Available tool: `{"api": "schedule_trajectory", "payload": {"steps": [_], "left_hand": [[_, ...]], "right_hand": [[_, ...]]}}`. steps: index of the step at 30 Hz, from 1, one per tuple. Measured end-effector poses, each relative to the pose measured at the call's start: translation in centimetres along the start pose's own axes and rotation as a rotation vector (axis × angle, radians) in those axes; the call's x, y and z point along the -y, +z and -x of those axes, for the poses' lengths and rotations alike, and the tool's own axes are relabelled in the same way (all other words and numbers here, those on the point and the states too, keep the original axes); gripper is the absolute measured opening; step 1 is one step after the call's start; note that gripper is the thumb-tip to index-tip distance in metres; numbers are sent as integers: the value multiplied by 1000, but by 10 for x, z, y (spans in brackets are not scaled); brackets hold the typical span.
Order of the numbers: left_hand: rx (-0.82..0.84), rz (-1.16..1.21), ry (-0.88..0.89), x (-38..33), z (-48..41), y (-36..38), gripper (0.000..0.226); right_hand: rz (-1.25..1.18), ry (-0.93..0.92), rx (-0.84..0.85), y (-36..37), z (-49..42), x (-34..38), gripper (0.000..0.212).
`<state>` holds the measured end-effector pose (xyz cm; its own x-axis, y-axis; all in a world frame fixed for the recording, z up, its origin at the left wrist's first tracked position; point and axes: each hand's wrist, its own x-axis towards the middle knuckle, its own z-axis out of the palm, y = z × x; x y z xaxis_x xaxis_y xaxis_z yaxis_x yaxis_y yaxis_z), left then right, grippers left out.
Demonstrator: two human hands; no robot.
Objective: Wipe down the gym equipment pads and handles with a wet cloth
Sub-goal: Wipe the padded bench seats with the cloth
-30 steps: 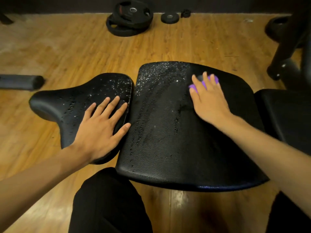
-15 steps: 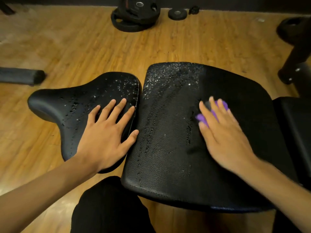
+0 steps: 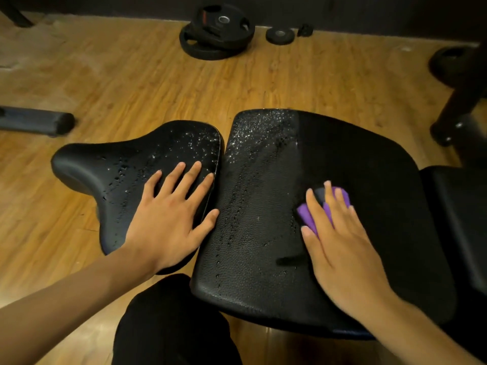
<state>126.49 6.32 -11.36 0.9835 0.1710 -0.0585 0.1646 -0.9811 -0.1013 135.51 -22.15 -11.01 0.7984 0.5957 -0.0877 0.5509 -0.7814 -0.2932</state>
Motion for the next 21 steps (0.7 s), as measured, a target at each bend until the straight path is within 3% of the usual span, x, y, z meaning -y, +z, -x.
{"api": "schedule_trajectory", "payload": {"steps": [5, 9, 12, 17, 21], "left_hand": [[2, -4, 8, 0, -2, 0, 76], [16, -7, -1, -2, -3, 0, 77], [31, -6, -6, -3, 0, -2, 78], [42, -3, -8, -3, -1, -4, 78], [39, 4, -4, -3, -2, -4, 78]], "right_hand": [[67, 33, -188, -11, -125, -21, 67], [-45, 121, -99, -38, -234, -27, 54], [-19, 95, -144, -31, -203, -21, 54], [-30, 31, -119, -4, -58, -2, 59], [10, 74, -152, -11, -111, -7, 60]]}}
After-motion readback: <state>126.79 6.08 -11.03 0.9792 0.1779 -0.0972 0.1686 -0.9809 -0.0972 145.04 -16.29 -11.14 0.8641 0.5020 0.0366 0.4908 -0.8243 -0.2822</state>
